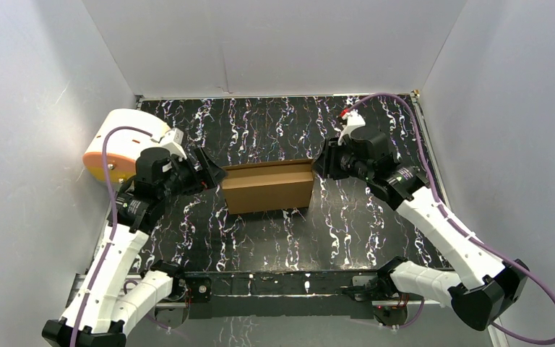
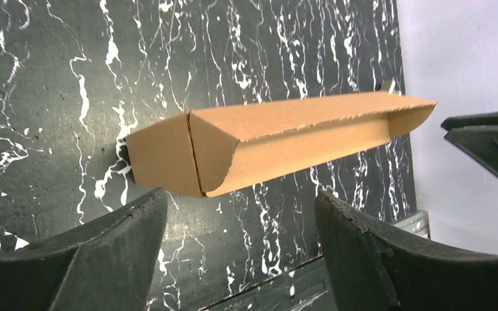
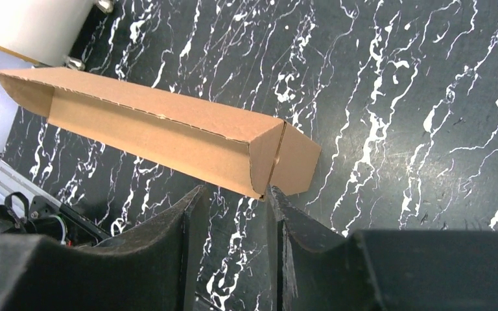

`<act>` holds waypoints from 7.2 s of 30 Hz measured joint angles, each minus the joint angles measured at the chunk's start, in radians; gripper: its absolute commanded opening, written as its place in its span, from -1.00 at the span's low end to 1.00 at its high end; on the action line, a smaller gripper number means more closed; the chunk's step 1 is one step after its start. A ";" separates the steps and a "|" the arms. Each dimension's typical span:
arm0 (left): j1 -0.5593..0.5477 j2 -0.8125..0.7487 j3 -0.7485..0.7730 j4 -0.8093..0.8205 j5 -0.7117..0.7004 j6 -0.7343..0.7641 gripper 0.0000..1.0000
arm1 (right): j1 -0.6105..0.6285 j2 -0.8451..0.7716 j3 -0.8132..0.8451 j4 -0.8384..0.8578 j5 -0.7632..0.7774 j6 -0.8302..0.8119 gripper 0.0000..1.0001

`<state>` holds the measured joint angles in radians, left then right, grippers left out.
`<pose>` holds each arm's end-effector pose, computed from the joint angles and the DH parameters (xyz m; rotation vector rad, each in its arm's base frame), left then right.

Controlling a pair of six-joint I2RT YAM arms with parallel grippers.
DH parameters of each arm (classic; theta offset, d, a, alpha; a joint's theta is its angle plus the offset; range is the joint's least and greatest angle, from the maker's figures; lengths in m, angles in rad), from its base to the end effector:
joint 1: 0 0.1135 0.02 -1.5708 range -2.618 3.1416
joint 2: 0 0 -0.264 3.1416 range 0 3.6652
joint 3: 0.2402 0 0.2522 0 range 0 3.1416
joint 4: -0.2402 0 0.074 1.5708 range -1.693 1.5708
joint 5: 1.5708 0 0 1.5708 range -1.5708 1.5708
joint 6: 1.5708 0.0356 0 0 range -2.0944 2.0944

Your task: Fold the paper box

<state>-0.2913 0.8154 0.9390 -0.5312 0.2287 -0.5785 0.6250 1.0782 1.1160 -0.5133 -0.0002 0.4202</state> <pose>0.1648 -0.0578 0.3524 -0.1400 2.0492 -0.7807 0.1907 0.1376 0.3652 -0.2158 2.0988 0.6424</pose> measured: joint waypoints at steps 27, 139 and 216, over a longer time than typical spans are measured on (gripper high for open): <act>0.000 0.153 0.000 0.127 -0.110 -0.035 -0.05 | -0.001 0.083 -0.037 0.177 0.048 0.052 -0.17; 0.239 0.103 -0.430 0.606 0.425 -0.272 -0.57 | -0.425 0.145 -0.526 0.882 -0.830 0.193 -0.65; -0.190 0.344 0.228 0.114 0.111 0.502 0.85 | -0.446 -0.314 -0.377 0.498 -0.573 -0.034 0.97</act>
<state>-0.4812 1.1595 1.1671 -0.4171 0.3401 -0.0761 0.1791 0.7643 0.7395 -0.0151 -0.5735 0.3862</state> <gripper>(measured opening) 0.915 0.983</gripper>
